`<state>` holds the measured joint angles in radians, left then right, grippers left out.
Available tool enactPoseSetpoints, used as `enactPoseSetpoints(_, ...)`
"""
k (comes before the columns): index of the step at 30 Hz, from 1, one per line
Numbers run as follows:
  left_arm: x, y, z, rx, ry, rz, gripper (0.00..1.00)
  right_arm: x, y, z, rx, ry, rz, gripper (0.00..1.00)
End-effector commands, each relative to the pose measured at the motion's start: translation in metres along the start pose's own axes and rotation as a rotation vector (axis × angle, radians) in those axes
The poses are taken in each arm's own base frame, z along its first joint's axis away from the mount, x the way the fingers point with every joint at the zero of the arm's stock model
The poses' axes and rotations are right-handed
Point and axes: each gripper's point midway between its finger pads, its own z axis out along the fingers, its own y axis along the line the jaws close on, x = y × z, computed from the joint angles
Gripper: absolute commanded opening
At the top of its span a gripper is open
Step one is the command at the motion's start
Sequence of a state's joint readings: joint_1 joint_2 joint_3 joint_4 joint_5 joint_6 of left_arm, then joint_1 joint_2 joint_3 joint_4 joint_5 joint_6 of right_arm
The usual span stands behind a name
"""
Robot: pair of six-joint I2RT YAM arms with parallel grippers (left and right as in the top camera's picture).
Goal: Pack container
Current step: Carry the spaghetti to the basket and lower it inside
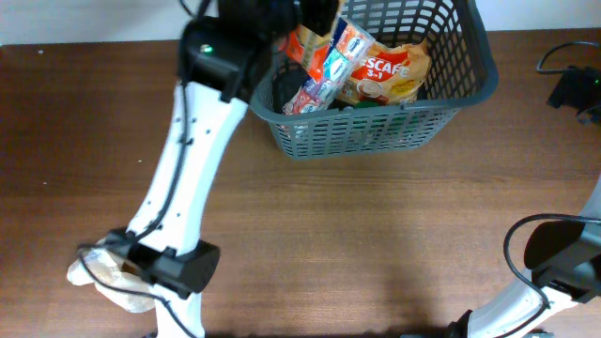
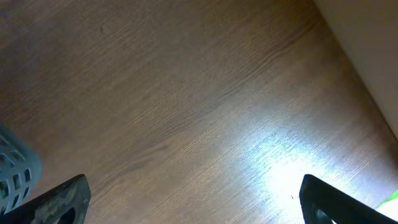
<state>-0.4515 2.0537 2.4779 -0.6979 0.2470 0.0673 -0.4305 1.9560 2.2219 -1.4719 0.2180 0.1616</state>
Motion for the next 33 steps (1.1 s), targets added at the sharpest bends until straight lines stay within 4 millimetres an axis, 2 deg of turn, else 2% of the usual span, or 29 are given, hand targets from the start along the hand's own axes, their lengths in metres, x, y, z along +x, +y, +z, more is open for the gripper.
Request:
enactPoseSetpoints(1,0.006,0.002,0.017,-0.002,-0.004,0.018,0.02,0.001,-0.001,0.0,0.003,0.002,0.014,0.99)
enactPoseSetpoints(8,0.059,0.006,0.059,0.017,0.106,-0.011,0.02,0.001,-0.001,0.0,0.003,0.002,0.014,0.99)
enactPoseSetpoints(13,0.09,0.008,0.072,0.02,0.191,-0.03,0.02,0.001,-0.001,0.0,0.003,0.002,0.014,0.99)
enactPoseSetpoints(14,0.095,0.008,0.072,0.021,0.208,-0.035,0.06,0.001,-0.001,0.0,0.003,0.002,0.013,0.99)
enactPoseSetpoints(15,0.099,0.008,0.072,0.022,0.222,-0.038,0.16,0.001,-0.001,0.0,0.003,0.002,0.014,0.99)
enactPoseSetpoints(16,0.103,0.008,0.072,0.022,0.234,-0.041,0.3,0.001,-0.001,0.0,0.003,0.002,0.014,0.99)
enactPoseSetpoints(18,0.111,0.008,0.072,0.018,0.264,-0.047,0.47,0.001,-0.001,0.0,0.003,0.002,0.014,0.99)
enactPoseSetpoints(19,0.114,0.009,0.071,0.017,0.277,-0.051,0.64,0.001,-0.001,0.0,0.003,0.002,0.014,0.99)
enactPoseSetpoints(20,0.117,0.01,0.07,0.016,0.288,-0.055,0.87,0.001,-0.001,0.0,0.003,0.002,0.014,0.99)
enactPoseSetpoints(21,0.119,0.011,0.069,0.014,0.297,-0.056,0.99,0.001,-0.001,0.0,0.003,0.002,0.014,0.99)
enactPoseSetpoints(24,0.121,0.021,0.067,-0.02,0.305,-0.059,0.99,0.001,-0.001,0.0,0.003,0.002,0.014,0.99)
enactPoseSetpoints(26,0.115,0.027,0.064,-0.03,0.292,-0.06,0.99,0.001,-0.001,0.0,0.003,0.002,0.014,0.99)
enactPoseSetpoints(29,0.093,0.041,0.05,-0.057,0.242,-0.058,0.99,0.001,-0.001,0.0,0.003,0.002,0.014,0.99)
enactPoseSetpoints(33,0.059,0.061,0.016,-0.106,0.182,-0.058,0.99,0.001,-0.001,0.0,0.003,0.002,0.014,0.99)
